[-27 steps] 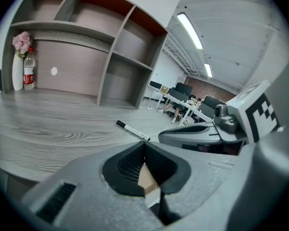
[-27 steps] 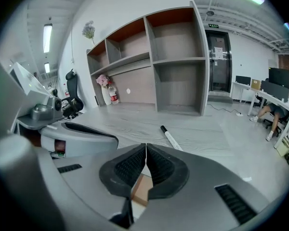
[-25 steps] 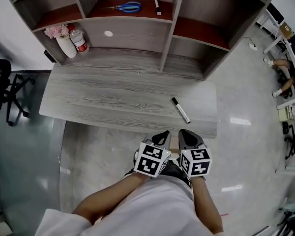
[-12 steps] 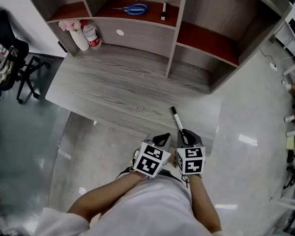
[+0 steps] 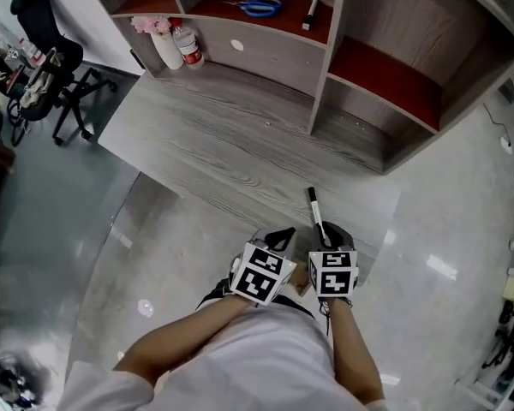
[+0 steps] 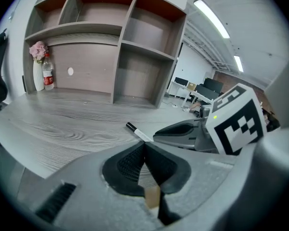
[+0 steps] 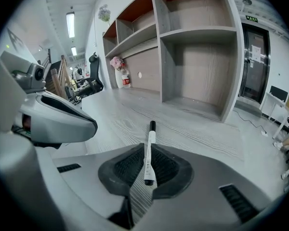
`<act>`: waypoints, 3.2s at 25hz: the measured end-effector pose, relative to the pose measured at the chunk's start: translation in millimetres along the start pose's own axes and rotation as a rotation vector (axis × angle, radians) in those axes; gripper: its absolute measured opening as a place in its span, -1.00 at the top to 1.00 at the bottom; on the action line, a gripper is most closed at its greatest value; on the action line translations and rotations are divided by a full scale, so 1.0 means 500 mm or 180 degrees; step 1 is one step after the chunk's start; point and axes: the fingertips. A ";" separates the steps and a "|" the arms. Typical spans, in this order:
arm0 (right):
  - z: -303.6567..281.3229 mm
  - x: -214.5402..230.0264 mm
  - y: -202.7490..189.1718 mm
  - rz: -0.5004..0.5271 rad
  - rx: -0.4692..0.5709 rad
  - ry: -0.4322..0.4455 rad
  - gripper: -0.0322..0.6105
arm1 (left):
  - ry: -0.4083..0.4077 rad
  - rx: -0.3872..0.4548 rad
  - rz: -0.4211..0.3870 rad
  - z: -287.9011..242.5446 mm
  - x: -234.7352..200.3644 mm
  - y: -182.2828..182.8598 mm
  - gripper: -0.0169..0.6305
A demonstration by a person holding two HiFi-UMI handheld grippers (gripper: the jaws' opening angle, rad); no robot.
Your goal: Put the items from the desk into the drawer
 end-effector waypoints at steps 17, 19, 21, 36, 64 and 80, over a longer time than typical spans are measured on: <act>-0.065 0.015 -0.028 0.0016 -0.0255 0.0268 0.59 | 0.0486 -0.0062 0.0265 0.030 -0.025 -0.047 0.94; -0.066 0.016 -0.031 0.0027 -0.0276 0.0232 0.60 | 0.0506 -0.0040 0.0266 0.037 -0.030 -0.047 0.94; -0.065 0.017 -0.031 0.0061 -0.0286 0.0163 0.59 | 0.0505 -0.0003 0.0268 0.042 -0.036 -0.046 0.94; -0.028 -0.026 -0.040 0.0007 -0.0361 -0.0087 0.73 | 0.0213 0.0095 0.0152 0.102 -0.068 -0.067 0.94; 0.145 -0.251 -0.137 -0.0357 -0.0031 -0.0365 0.74 | -0.0323 0.0013 0.0044 0.204 -0.028 -0.247 0.94; 0.115 -0.295 -0.230 -0.0512 -0.0107 -0.0310 0.74 | -0.0232 -0.0063 0.0248 0.172 -0.052 -0.304 0.94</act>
Point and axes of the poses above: the fingertips, and each gripper's own axes: z backward along the fingers, x to its right, y out of its top
